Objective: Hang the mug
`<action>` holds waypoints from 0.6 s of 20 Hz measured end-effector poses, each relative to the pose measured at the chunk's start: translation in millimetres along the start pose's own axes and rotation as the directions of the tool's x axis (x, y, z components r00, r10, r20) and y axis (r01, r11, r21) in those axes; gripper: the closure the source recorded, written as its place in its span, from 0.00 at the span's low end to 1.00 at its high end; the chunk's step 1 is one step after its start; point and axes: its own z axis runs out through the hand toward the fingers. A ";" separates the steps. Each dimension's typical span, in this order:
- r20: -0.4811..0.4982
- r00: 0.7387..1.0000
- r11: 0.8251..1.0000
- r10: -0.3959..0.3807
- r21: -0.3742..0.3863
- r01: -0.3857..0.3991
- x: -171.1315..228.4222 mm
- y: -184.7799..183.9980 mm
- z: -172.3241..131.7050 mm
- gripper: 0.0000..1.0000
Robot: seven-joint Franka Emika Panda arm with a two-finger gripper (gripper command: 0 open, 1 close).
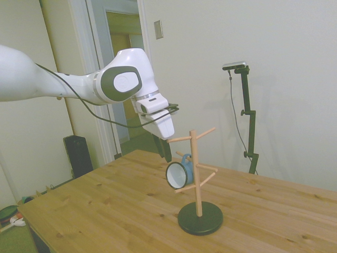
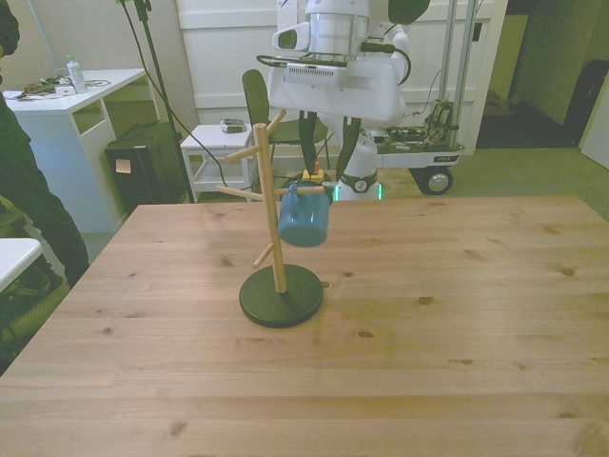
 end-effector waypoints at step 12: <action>-0.013 0.965 0.965 -0.261 0.026 0.261 -143.0 -4.9 32.1 0.00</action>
